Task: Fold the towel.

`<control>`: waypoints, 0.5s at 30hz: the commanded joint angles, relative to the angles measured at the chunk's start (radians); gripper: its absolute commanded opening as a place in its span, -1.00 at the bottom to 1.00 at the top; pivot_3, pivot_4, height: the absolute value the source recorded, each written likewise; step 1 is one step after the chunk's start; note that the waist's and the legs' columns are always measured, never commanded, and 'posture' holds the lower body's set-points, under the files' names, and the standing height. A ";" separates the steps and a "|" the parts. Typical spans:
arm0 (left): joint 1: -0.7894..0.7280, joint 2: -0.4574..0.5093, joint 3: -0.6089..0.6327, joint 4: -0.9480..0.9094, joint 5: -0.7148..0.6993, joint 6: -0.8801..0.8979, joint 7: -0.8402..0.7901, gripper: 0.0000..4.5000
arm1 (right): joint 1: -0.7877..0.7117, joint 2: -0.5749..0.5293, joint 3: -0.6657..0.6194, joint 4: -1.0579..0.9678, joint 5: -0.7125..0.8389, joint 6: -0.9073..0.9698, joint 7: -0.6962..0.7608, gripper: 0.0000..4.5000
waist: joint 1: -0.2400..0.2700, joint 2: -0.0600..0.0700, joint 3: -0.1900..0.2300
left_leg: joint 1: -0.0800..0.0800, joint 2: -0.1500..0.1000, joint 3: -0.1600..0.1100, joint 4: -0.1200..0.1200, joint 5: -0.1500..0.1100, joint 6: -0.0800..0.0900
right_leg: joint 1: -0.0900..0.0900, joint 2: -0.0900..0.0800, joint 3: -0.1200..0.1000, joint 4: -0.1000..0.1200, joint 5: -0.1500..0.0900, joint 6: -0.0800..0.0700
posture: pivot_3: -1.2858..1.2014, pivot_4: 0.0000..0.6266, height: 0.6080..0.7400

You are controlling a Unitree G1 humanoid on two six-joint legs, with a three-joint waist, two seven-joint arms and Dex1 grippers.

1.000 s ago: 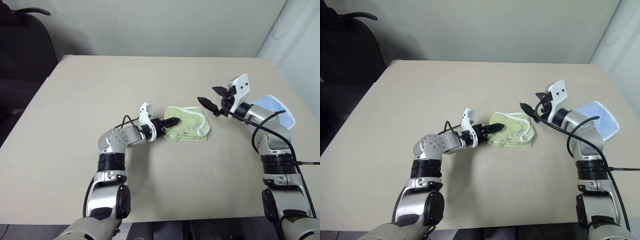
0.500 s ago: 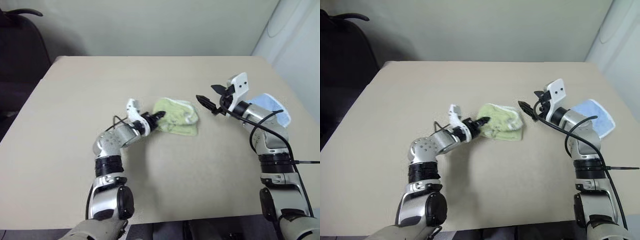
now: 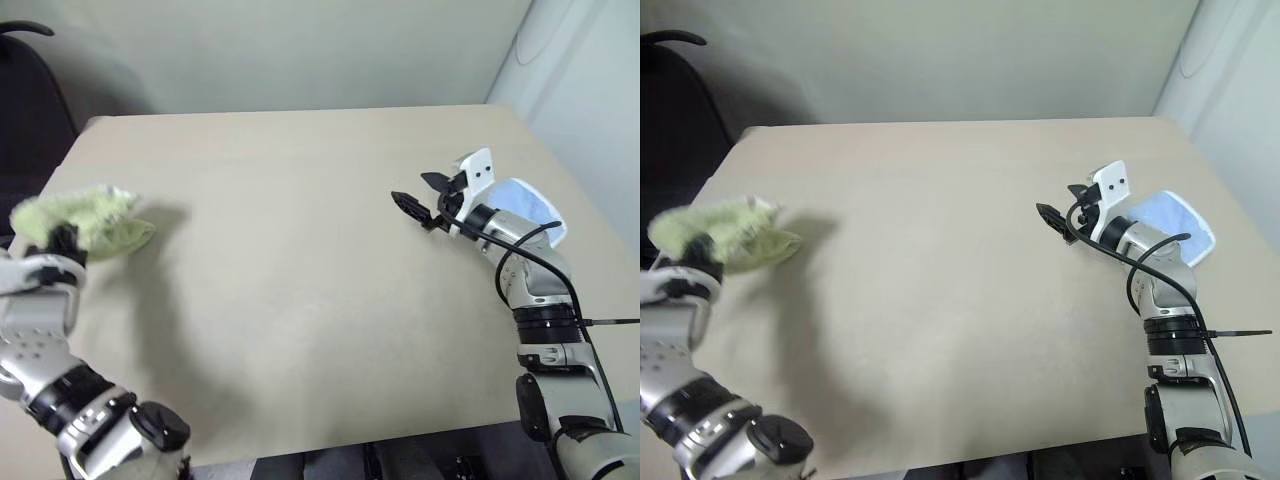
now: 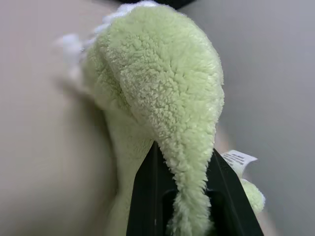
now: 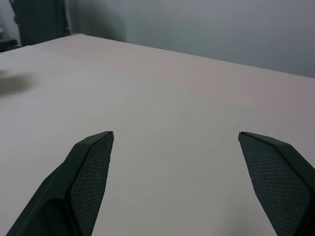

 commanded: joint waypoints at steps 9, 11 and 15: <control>0.104 -0.151 -0.021 -0.186 -0.223 -0.103 0.105 0.08 | -0.036 -0.002 0.001 0.020 -0.012 -0.050 0.027 0.91 | -0.005 -0.002 0.000 | 0.000 0.000 0.002 0.005 -0.001 0.001 | 0.001 -0.001 0.000 -0.001 0.003 0.000 | 0.03 -0.52 1.00; 0.119 -0.140 -0.020 -0.203 -0.268 -0.114 0.109 0.40 | -0.026 0.000 0.002 0.017 -0.012 -0.051 0.026 0.91 | -0.006 -0.002 0.000 | 0.000 0.000 0.002 0.004 -0.001 0.001 | 0.001 -0.001 0.000 -0.001 0.003 0.000 | 0.03 -0.52 1.00; 0.182 -0.097 -0.030 -0.234 -0.326 -0.102 0.132 0.98 | -0.016 0.005 0.004 0.016 -0.012 -0.052 0.023 0.91 | -0.008 -0.002 0.000 | 0.000 0.000 0.002 0.004 -0.001 0.001 | 0.001 -0.001 0.001 -0.001 0.003 0.000 | 0.03 -0.52 1.00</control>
